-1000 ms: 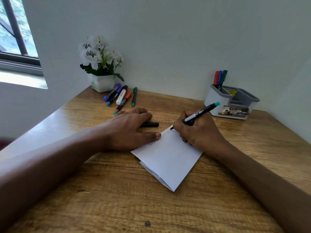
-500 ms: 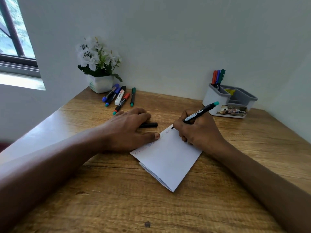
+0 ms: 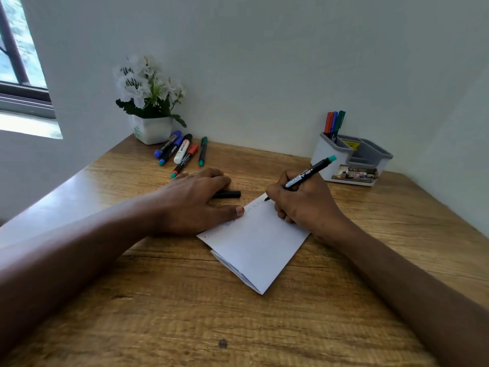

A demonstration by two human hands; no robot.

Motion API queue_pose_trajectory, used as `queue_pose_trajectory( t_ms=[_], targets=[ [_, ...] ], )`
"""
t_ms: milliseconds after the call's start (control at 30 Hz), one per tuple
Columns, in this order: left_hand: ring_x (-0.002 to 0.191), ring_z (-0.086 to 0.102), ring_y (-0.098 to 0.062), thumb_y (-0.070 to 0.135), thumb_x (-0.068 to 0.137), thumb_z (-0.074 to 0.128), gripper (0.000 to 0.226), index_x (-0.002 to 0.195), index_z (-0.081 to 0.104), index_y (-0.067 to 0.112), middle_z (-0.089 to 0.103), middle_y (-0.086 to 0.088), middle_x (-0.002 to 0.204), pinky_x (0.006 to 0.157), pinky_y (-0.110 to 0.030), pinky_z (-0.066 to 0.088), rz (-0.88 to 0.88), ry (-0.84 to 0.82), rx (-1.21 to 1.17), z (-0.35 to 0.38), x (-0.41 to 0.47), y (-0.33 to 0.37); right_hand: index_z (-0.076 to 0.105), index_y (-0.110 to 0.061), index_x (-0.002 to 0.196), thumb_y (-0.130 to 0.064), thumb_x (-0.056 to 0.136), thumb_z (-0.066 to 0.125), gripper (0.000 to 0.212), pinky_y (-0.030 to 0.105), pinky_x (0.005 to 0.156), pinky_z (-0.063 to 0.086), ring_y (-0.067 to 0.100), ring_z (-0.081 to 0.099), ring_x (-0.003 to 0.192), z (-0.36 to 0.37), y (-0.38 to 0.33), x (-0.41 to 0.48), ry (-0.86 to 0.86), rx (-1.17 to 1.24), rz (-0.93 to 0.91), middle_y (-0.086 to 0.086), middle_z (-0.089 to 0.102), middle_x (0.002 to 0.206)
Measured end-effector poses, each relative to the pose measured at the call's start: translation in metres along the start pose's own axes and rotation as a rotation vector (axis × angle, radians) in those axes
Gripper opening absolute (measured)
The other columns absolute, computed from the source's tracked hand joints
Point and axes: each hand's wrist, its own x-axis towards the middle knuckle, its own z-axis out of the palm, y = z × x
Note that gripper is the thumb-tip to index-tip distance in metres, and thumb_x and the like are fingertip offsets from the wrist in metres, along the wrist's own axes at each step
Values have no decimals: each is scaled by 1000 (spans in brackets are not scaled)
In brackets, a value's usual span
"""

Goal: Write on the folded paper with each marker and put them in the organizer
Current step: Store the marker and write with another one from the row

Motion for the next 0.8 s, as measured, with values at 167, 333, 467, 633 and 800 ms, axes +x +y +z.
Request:
queue_pose_trajectory(
  t_ms=[167,333,467,633,800],
  targets=[
    [150,23,-16,74,90,43,84,159,24,31,17,9,166,119,-37,22,0,-3,-5,-1,0,0,66,-5,80,-18,87,75,17,22,43,50,11,62,44,1,1,2,4,6,12,0,68,53],
    [148,25,-15,74,90,44,83,158,26,31,19,9,165,118,-36,23,13,14,-7,0,1,-2,69,-6,81,-18,87,75,14,21,45,52,13,66,47,2,2,2,26,15,16,1,72,58],
    [133,45,-11,68,91,52,68,148,45,32,41,11,154,106,-31,39,43,122,-80,4,2,-5,70,-2,85,-15,91,70,14,24,49,54,18,69,52,-2,4,3,59,205,73,7,75,65],
    [112,57,-4,44,92,68,25,115,69,36,63,15,125,84,-21,46,82,303,-106,5,6,-9,75,-10,89,-10,95,65,12,23,49,53,17,72,66,-7,3,2,-15,493,87,8,77,75],
    [93,61,8,38,92,70,8,100,71,39,68,21,91,63,-7,41,73,420,-257,8,8,-12,81,-23,98,-29,99,56,26,25,57,53,20,75,92,-8,5,-2,-99,561,-13,7,80,97]
  ],
)
